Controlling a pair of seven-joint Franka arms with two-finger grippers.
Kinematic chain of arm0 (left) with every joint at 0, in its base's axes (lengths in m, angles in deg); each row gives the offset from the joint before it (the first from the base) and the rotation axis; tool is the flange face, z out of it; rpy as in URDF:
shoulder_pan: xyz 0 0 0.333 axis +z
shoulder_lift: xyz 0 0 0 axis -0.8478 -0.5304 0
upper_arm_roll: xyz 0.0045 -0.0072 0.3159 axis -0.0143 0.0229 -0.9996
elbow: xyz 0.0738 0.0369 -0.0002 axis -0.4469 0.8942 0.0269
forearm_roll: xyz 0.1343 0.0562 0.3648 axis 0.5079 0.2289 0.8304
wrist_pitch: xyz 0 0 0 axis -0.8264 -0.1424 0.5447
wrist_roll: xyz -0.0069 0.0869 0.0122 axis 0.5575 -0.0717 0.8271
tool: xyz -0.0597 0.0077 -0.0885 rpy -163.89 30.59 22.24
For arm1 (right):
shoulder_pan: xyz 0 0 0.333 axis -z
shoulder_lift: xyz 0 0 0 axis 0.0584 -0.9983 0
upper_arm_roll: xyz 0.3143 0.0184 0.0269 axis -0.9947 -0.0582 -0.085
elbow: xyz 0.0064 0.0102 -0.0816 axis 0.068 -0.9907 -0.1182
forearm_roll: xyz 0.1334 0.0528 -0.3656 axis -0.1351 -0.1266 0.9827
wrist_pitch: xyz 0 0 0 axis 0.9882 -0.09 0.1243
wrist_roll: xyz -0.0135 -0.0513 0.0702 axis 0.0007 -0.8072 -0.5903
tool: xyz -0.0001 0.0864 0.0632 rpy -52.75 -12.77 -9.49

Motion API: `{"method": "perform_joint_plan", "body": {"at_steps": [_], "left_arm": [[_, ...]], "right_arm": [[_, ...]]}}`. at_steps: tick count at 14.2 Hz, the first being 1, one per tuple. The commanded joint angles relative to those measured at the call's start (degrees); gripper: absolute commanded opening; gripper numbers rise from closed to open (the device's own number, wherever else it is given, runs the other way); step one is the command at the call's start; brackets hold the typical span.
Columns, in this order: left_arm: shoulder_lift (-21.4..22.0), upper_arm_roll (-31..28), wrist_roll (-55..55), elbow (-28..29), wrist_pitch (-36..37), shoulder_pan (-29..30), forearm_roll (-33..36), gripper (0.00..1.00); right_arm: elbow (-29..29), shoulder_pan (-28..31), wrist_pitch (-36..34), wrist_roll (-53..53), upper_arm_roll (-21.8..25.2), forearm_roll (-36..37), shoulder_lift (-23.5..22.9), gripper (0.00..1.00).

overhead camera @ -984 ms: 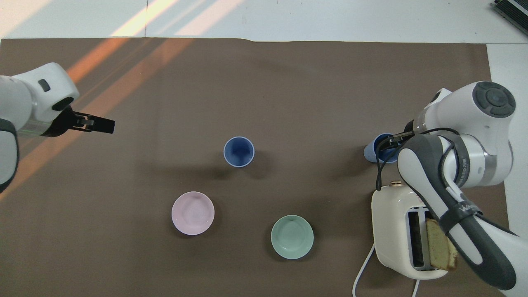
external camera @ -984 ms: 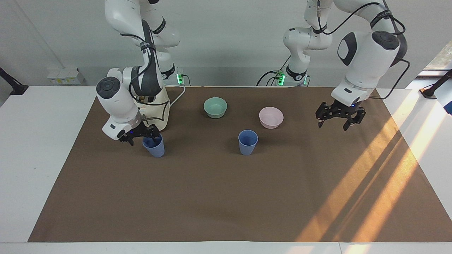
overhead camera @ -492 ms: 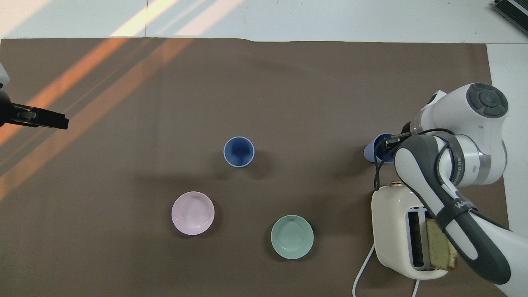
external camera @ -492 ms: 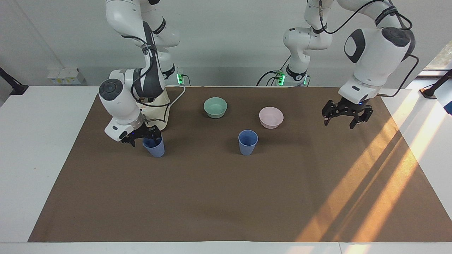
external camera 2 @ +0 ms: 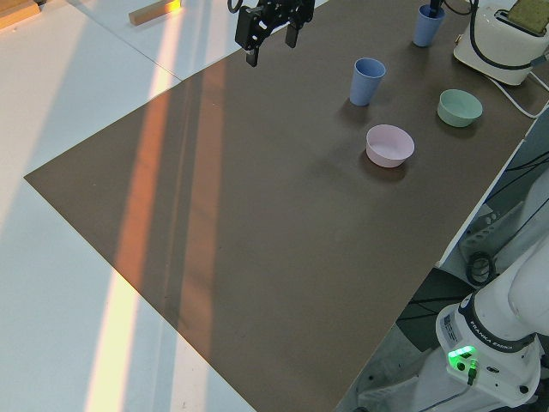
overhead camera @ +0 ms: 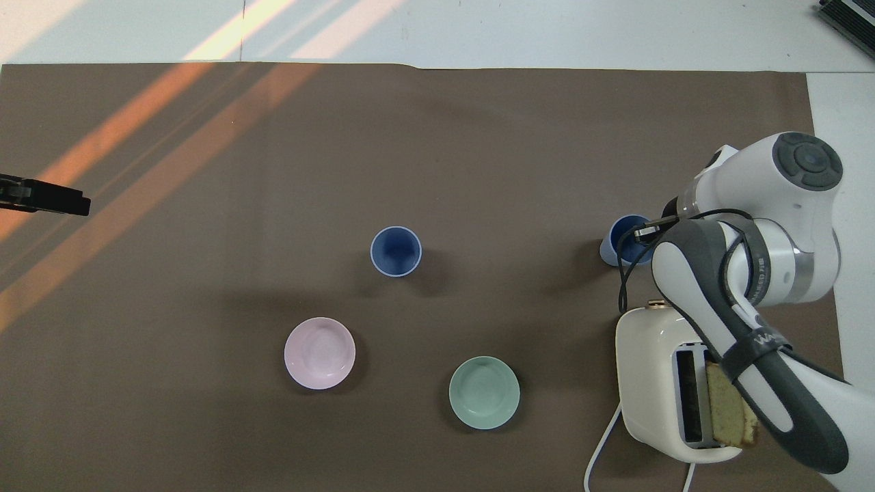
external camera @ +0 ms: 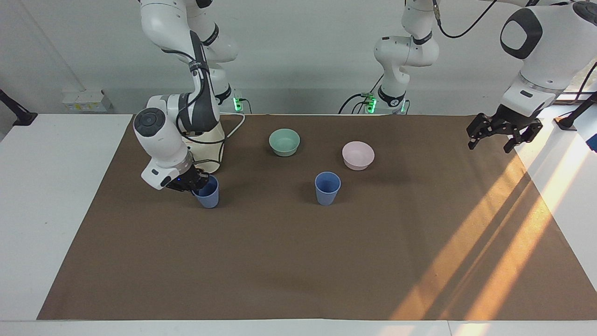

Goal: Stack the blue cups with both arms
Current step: 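Lift the blue cup with the right gripper over the center cup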

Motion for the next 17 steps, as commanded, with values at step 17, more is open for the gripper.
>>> {"method": "perform_joint_plan", "body": {"at_steps": [17], "left_arm": [[-0.3,8.1,4.6,-3.7,3.9,7.8,0.5,1.00]], "right_arm": [[25.3,-25.6,-9.9,-42.9,-2.2,-12.2,-5.4,0.00]]}}
